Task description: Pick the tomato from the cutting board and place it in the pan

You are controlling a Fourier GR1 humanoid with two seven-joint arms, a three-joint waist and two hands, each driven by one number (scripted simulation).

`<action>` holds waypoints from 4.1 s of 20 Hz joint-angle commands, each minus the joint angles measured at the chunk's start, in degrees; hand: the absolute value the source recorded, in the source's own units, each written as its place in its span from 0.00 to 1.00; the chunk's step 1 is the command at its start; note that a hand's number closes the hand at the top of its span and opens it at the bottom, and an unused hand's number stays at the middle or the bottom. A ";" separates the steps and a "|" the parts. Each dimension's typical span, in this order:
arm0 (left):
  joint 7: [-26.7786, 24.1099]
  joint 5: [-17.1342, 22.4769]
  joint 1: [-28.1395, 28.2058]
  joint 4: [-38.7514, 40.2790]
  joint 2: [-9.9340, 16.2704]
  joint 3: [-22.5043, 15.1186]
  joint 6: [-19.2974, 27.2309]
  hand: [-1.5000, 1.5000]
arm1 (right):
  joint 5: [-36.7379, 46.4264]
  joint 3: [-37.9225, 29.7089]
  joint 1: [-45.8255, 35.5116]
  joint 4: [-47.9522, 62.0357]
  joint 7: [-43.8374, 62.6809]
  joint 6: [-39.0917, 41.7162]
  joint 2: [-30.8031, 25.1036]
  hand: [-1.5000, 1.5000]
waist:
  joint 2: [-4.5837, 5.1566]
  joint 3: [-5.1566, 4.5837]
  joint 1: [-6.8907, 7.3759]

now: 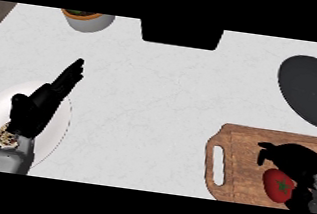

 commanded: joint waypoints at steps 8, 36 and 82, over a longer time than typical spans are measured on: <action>0.72 0.07 1.23 -0.12 0.07 1.68 -0.22 0.50 | -2.80 -11.79 5.67 -18.39 -0.23 -13.98 6.04 1.00 | -0.27 0.64 -2.65; 0.31 -0.80 -1.77 1.74 -2.73 1.32 -2.46 0.50 | -13.34 -42.04 -0.86 -0.10 -18.92 -40.83 13.96 1.00 | 0.64 0.64 0.56; 0.98 -2.71 -5.77 1.11 -4.43 0.70 -3.09 0.50 | -17.51 -62.55 -39.56 83.07 -46.23 -43.87 -1.45 0.00 | 2.80 1.25 4.14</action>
